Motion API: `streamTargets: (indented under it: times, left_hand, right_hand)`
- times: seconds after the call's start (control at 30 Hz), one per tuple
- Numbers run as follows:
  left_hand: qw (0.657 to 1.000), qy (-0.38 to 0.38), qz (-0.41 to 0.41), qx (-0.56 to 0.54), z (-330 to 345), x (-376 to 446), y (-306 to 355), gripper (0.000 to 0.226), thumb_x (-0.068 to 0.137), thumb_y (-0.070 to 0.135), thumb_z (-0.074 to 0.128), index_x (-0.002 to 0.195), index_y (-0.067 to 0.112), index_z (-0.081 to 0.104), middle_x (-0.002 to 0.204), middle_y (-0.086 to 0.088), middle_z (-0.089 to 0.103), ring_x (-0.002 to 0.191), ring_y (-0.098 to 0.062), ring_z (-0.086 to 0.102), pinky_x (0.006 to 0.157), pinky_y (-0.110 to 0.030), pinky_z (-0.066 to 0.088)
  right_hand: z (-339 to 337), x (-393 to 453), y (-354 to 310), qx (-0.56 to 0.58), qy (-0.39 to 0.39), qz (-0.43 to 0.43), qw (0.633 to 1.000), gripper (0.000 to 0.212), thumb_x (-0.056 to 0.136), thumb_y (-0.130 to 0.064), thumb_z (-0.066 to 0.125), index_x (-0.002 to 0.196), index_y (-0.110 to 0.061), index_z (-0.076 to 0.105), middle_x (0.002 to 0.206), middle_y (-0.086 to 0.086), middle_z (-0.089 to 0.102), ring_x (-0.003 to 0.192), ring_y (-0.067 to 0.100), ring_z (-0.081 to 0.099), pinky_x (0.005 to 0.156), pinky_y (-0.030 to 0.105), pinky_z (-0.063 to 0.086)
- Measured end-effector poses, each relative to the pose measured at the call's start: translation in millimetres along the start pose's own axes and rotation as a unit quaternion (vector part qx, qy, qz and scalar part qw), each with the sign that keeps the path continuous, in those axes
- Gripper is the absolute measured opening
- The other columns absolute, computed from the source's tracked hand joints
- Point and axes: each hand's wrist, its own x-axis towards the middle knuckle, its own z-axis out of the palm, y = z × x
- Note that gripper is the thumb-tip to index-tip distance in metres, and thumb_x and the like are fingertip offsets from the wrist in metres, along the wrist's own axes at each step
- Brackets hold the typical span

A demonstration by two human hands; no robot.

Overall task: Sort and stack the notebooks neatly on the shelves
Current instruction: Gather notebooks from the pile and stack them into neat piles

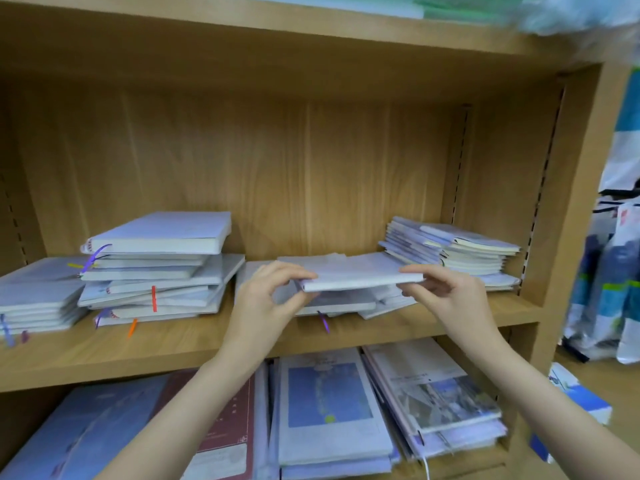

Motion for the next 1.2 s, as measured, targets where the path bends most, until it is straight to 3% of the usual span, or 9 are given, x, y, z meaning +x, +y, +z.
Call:
streamTargets:
  times: [0.27, 0.43, 0.57, 0.67, 0.83, 0.93, 1.03, 1.13, 1.2]
  left_hand:
    - [0.999, -0.001, -0.034, -0.034, -6.5, 11.1, 12.5, 0.017, 0.079, 0.012, 0.070, 0.086, 0.027, 0.069, 0.091, 0.014, 0.066, 0.088, -0.007, 0.060, 0.081, -0.022, 0.046]
    - [0.999, -0.016, -0.028, 0.018, -2.5, 11.8, 14.4, 0.013, 0.080, 0.016, 0.070, 0.087, 0.028, 0.069, 0.088, 0.015, 0.067, 0.092, -0.008, 0.059, 0.081, -0.021, 0.044]
    - [0.994, -0.042, -0.015, 0.103, 1.7, 10.3, 6.0, 0.016, 0.080, 0.020, 0.070, 0.090, 0.032, 0.065, 0.091, 0.023, 0.062, 0.091, 0.001, 0.054, 0.080, -0.008, 0.036]
    - [0.990, -0.036, -0.040, 0.131, -2.6, 6.6, -3.5, 0.016, 0.083, 0.017, 0.067, 0.098, 0.022, 0.069, 0.101, 0.014, 0.065, 0.098, -0.005, 0.056, 0.084, -0.011, 0.036]
    - [0.961, -0.089, -0.095, 0.244, -24.9, 1.3, -27.9, 0.030, 0.084, 0.013, 0.065, 0.114, 0.014, 0.064, 0.116, 0.001, 0.063, 0.112, -0.020, 0.055, 0.091, -0.027, 0.038]
    - [0.940, -0.159, -0.044, 0.298, -30.7, -8.4, -35.2, 0.044, 0.080, 0.040, 0.057, 0.116, 0.015, 0.063, 0.117, -0.001, 0.062, 0.113, -0.024, 0.054, 0.095, -0.040, 0.041]
    - [0.923, -0.183, 0.022, 0.338, -25.5, -6.7, -35.5, 0.057, 0.072, 0.055, 0.047, 0.115, 0.020, 0.064, 0.118, 0.003, 0.062, 0.114, -0.016, 0.050, 0.094, -0.041, 0.041]
    - [0.898, -0.191, 0.115, 0.379, -2.2, 6.5, -23.9, 0.052, 0.068, 0.055, 0.050, 0.103, 0.022, 0.068, 0.109, 0.003, 0.067, 0.101, -0.015, 0.059, 0.083, -0.032, 0.046]
    - [0.874, -0.218, 0.141, 0.411, 19.3, 15.3, -19.5, 0.048, 0.057, 0.053, 0.070, 0.092, 0.020, 0.070, 0.094, 0.001, 0.071, 0.083, -0.018, 0.068, 0.066, -0.027, 0.053]
  right_hand:
    - [-3.3, 7.2, -13.3, 0.037, 0.009, 0.012, 0.999, 0.013, 0.077, -0.012, 0.073, 0.086, -0.021, 0.071, 0.074, 0.005, 0.069, 0.070, 0.019, 0.066, 0.072, 0.037, 0.052]
    - [-3.1, 9.2, -7.8, -0.039, -0.008, 0.014, 0.999, 0.012, 0.080, -0.015, 0.071, 0.091, -0.022, 0.071, 0.079, -0.016, 0.067, 0.078, 0.005, 0.062, 0.067, 0.014, 0.047]
    - [10.3, 4.4, 0.0, -0.160, -0.051, -0.010, 0.986, 0.024, 0.082, -0.020, 0.070, 0.104, -0.012, 0.070, 0.101, -0.002, 0.066, 0.087, 0.010, 0.059, 0.075, 0.017, 0.045]
    - [25.4, 2.9, -2.5, -0.144, -0.079, 0.003, 0.986, 0.030, 0.085, -0.023, 0.068, 0.112, -0.011, 0.066, 0.090, -0.004, 0.061, 0.069, -0.004, 0.049, 0.069, 0.008, 0.036]
    - [44.2, 20.5, -7.8, -0.090, -0.214, 0.044, 0.972, 0.042, 0.088, -0.032, 0.063, 0.126, -0.018, 0.056, 0.119, 0.000, 0.061, 0.114, 0.013, 0.052, 0.081, 0.015, 0.034]
    - [39.8, 26.8, 4.4, -0.115, -0.271, 0.026, 0.955, 0.048, 0.089, -0.033, 0.062, 0.133, -0.019, 0.049, 0.134, -0.003, 0.053, 0.125, 0.013, 0.045, 0.081, 0.012, 0.029]
    - [15.9, 34.5, 24.5, -0.132, -0.247, 0.064, 0.958, 0.064, 0.083, -0.036, 0.068, 0.139, -0.021, 0.041, 0.143, -0.005, 0.044, 0.131, 0.012, 0.039, 0.087, 0.014, 0.027]
    - [-3.4, 39.0, 46.1, -0.190, -0.272, 0.114, 0.936, 0.075, 0.079, -0.041, 0.071, 0.141, -0.019, 0.037, 0.146, -0.002, 0.039, 0.133, 0.015, 0.037, 0.095, 0.020, 0.030]
    - [-2.4, 37.4, 53.3, -0.224, -0.304, 0.110, 0.919, 0.079, 0.079, -0.045, 0.070, 0.143, -0.016, 0.034, 0.147, 0.000, 0.038, 0.133, 0.016, 0.037, 0.100, 0.022, 0.029]
